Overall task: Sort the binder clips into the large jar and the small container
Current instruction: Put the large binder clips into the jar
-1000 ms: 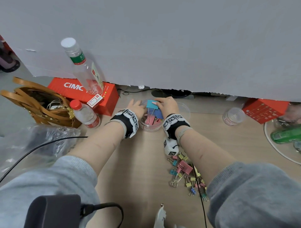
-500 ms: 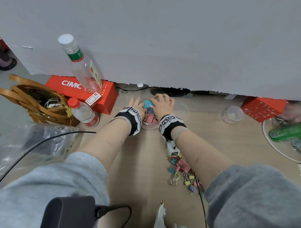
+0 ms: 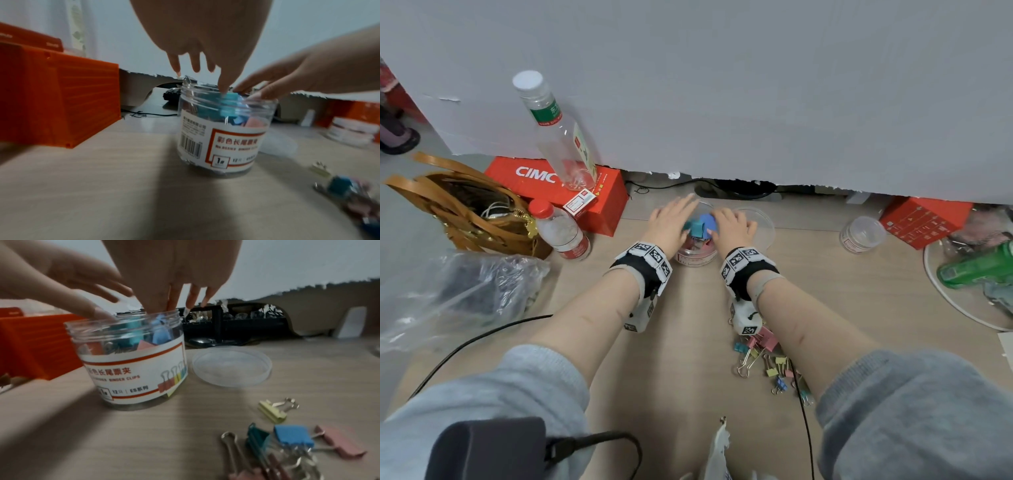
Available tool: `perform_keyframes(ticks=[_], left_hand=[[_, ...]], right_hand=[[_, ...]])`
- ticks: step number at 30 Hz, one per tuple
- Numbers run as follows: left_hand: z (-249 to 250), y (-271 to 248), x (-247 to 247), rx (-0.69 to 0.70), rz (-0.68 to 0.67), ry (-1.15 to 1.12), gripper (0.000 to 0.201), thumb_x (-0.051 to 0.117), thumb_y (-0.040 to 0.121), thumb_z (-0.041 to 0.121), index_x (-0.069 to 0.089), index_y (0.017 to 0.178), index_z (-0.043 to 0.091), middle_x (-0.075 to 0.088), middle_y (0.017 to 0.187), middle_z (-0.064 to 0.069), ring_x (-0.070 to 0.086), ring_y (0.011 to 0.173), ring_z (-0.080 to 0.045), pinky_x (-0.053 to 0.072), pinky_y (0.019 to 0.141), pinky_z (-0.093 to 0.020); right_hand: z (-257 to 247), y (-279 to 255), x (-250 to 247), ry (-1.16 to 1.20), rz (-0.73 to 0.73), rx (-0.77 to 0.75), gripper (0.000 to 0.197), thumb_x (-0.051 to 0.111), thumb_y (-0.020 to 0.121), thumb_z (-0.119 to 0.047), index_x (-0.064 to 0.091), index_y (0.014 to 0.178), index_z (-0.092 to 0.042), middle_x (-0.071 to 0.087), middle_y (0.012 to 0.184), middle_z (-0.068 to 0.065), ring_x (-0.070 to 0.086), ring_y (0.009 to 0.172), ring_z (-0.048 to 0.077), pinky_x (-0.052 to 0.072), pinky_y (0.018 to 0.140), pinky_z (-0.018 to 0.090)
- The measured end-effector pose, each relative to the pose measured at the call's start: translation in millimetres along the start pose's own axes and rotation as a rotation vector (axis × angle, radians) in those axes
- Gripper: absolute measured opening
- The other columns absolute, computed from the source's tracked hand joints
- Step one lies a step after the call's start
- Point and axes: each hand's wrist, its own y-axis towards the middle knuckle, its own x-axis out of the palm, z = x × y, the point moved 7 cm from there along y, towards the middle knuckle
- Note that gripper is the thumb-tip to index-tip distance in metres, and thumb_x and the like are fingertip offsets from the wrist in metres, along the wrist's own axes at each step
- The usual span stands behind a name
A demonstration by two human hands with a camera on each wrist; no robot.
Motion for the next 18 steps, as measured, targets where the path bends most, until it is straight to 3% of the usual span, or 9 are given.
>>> perform_keyframes(ticks=[3,8,12,14,16,18], left_hand=[[6.8,-1.7,26.2,0.020,-0.213,0.171,0.054,0.028,0.100,0.028,0.008,0.149,0.020,0.013,0.158,0.002,0.010,0.147,-0.017,-0.001,0.119,-0.046],[6.3,-1.5,34.5,-0.067,-0.332,0.230,0.055,0.015,0.100,0.035,-0.004,0.149,0.018,-0.007,0.158,0.004,-0.007,0.147,-0.013,-0.011,0.117,-0.051],[6.6,2.6,36.2,-0.057,-0.387,0.139,0.058,0.022,0.099,0.032,-0.002,0.149,0.017,-0.008,0.159,0.003,-0.003,0.147,-0.011,-0.006,0.118,-0.045],[8.3,5.3,35.3,-0.046,-0.396,0.161,0.059,0.024,0.099,0.033,-0.001,0.149,0.016,-0.007,0.159,0.003,-0.002,0.147,-0.010,-0.006,0.118,-0.046],[8.9,7.0,36.3,-0.049,-0.417,0.174,0.060,0.026,0.099,0.035,-0.002,0.149,0.017,-0.006,0.159,0.003,-0.003,0.147,-0.010,-0.006,0.118,-0.048],[7.7,8.2,38.0,-0.053,-0.420,0.191,0.061,0.026,0.099,0.037,-0.003,0.149,0.017,-0.005,0.159,0.004,-0.002,0.147,-0.009,-0.007,0.118,-0.050]], right_hand=[[-1.5,-5.0,5.8,-0.123,-0.103,-0.036,0.047,0.029,0.101,-0.029,0.021,0.147,-0.022,0.023,0.154,-0.008,0.016,0.141,0.024,0.017,0.110,0.042],[-0.4,-6.6,16.7,-0.239,-0.235,-0.063,0.054,0.015,0.100,-0.042,0.005,0.150,-0.023,-0.001,0.159,-0.011,-0.006,0.146,0.025,0.004,0.116,0.047],[0.2,-11.8,22.7,-0.155,-0.238,-0.063,0.056,0.017,0.097,-0.052,0.012,0.148,-0.032,-0.010,0.158,-0.011,-0.012,0.146,0.024,0.006,0.115,0.048],[0.7,-13.6,17.0,-0.081,-0.175,-0.058,0.050,0.020,0.098,-0.050,0.026,0.145,-0.032,-0.013,0.158,-0.010,-0.010,0.146,0.023,0.007,0.115,0.047],[3.8,-17.8,6.7,0.042,-0.078,-0.022,0.042,0.025,0.099,-0.044,0.044,0.134,-0.032,-0.005,0.158,-0.010,-0.002,0.146,0.020,0.009,0.114,0.044],[13.0,-24.3,-0.3,0.190,0.004,0.052,0.039,0.028,0.099,-0.041,0.049,0.130,-0.031,0.006,0.158,-0.009,0.008,0.144,0.018,0.011,0.112,0.041]])
